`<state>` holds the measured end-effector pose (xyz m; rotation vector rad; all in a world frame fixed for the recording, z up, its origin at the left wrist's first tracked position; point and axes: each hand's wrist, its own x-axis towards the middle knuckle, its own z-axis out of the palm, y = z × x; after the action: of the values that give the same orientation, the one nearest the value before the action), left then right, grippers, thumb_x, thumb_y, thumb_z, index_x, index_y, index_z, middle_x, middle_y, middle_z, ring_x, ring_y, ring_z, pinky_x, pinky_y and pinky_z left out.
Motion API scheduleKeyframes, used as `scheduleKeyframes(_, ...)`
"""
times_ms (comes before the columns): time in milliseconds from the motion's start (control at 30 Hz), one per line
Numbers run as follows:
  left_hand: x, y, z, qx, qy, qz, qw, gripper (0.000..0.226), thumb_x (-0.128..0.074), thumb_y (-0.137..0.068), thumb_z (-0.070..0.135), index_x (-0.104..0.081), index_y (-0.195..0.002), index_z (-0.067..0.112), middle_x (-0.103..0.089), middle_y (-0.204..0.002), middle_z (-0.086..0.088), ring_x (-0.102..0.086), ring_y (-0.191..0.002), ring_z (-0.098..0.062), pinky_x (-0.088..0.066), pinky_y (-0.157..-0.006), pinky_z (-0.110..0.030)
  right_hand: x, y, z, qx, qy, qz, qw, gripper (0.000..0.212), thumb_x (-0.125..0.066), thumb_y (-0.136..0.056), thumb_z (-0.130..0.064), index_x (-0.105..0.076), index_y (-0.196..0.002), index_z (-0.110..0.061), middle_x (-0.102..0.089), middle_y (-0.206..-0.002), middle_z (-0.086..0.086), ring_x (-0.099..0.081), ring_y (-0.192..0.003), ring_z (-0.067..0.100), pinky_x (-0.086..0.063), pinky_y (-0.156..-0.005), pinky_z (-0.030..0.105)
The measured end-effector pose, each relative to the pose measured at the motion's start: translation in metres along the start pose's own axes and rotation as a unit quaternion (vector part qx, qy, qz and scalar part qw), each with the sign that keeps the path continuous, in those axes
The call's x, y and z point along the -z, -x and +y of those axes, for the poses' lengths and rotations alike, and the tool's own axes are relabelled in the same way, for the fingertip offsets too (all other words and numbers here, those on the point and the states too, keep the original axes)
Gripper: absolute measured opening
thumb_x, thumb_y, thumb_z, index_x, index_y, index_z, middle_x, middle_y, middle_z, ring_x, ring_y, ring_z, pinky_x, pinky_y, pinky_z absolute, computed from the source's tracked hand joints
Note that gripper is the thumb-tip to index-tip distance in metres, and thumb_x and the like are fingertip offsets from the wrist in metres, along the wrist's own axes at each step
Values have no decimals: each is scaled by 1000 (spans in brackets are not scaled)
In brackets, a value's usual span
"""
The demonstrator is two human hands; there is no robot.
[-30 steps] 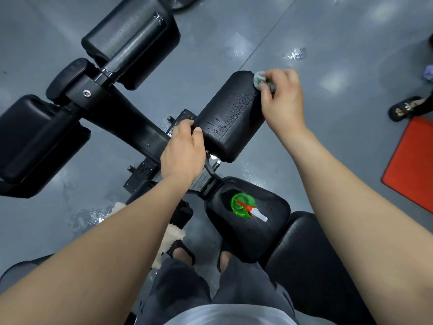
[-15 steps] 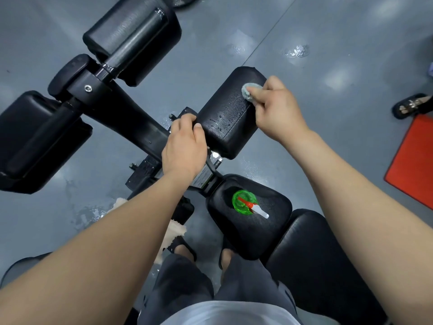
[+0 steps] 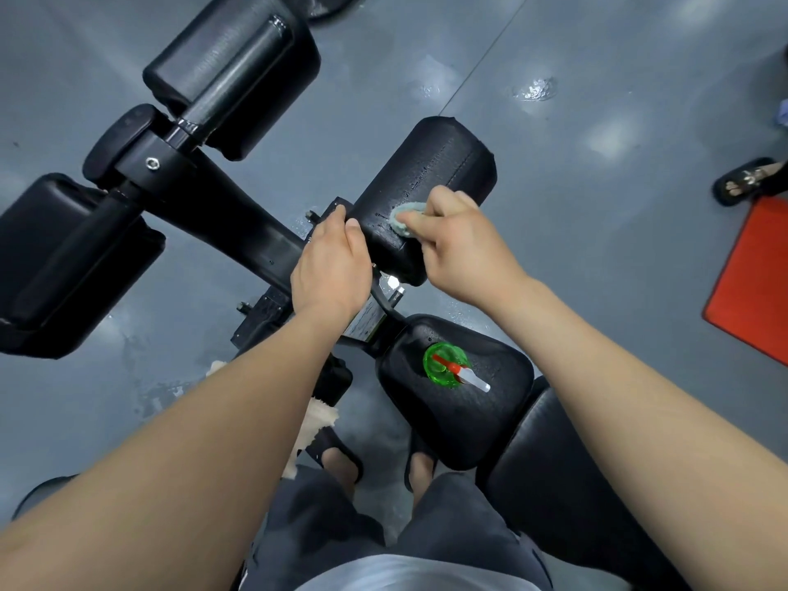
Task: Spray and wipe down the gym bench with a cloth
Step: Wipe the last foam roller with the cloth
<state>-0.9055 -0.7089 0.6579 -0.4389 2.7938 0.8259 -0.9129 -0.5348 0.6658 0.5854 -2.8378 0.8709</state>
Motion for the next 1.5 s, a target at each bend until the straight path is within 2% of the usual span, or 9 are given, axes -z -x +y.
scheduleKeyframes(333, -1, -1, -1, 10, 5, -4, 1000, 52, -21, -107, 46, -41, -152, 29, -47, -154, 5, -46, -138, -20, -35, -110, -40, 4, 7, 4, 80, -1, -28, 996, 41, -56, -86, 3, -74, -117, -16, -51, -90, 12, -49, -81, 31, -48, -64, 39)
scheduleKeyframes(567, 1, 0, -1, 4, 15, 2, 1000, 45, -24, -107, 43, -47, -144, 30, -52, -146, 6, -52, -127, -19, -38, -101, -37, 4, -20, 33, -32, 14, 72, 997, 37, -55, -90, -1, -75, -115, -18, -50, -87, 13, -51, -81, 32, -48, -66, 39)
scheduleKeyframes(833, 2, 1, -1, -10, 14, 6, 1000, 37, -26, -108, 43, -49, -134, 32, -52, -138, 5, -45, -98, -10, -33, -86, -33, 8, -35, 56, -152, 26, 93, 984, 31, -50, -96, -11, -73, -117, -17, -51, -95, 17, -52, -86, 35, -33, -71, 29)
scheduleKeyframes(1000, 2, 0, -1, -3, 14, -1, 1000, 34, -27, -106, 46, -46, -131, 34, -65, -121, 4, -46, -94, -14, -34, -84, -34, 15, -48, 62, -203, 17, 102, 974, 33, -46, -98, -22, -70, -120, -19, -55, -104, 18, -55, -88, 37, -43, -76, 34)
scheduleKeyframes(1100, 2, 2, -1, -2, 14, -2, 1000, 33, -27, -106, 46, -46, -129, 34, -67, -114, 4, -47, -92, -16, -35, -82, -35, 23, -63, 67, -250, 46, 79, 964, 33, -45, -101, -34, -68, -113, -14, -60, -105, 17, -56, -96, 37, -42, -78, 39)
scheduleKeyframes(1233, 4, 0, 1, 1, 15, 1, 1000, 33, -27, -106, 45, -46, -130, 33, -66, -109, 3, -49, -91, -19, -37, -81, -37, 25, -67, 63, -219, 71, 46, 972, 36, -40, -101, -39, -60, -98, -10, -58, -94, 15, -55, -93, 38, -37, -75, 38)
scheduleKeyframes(1300, 4, 1, 1, 4, 16, 2, 1000, 33, -27, -106, 45, -46, -130, 33, -66, -108, 3, -49, -90, -19, -38, -81, -37, 26, -60, 54, -201, 60, -18, 978, 36, -41, -96, -35, -56, -115, -10, -51, -100, 14, -53, -96, 38, -38, -77, 36)
scheduleKeyframes(1400, 5, 1, 2, 4, 12, 2, 1000, 33, -27, -106, 44, -46, -130, 32, -66, -106, 2, -50, -90, -20, -38, -80, -37, 31, -46, 48, -153, 42, -137, 978, 65, -46, -89, -29, -35, -149, -10, -47, -120, 18, -51, -110, 35, -45, -91, 35)
scheduleKeyframes(1500, 5, 2, 3, 0, 15, 5, 1000, 33, -27, -106, 44, -46, -130, 32, -66, -106, 3, -49, -89, -20, -37, -80, -36, 39, -43, 54, -90, 52, -144, 984, 53, -56, -94, -25, -43, -144, -13, -52, -110, 14, -53, -108, 35, -42, -83, 33)
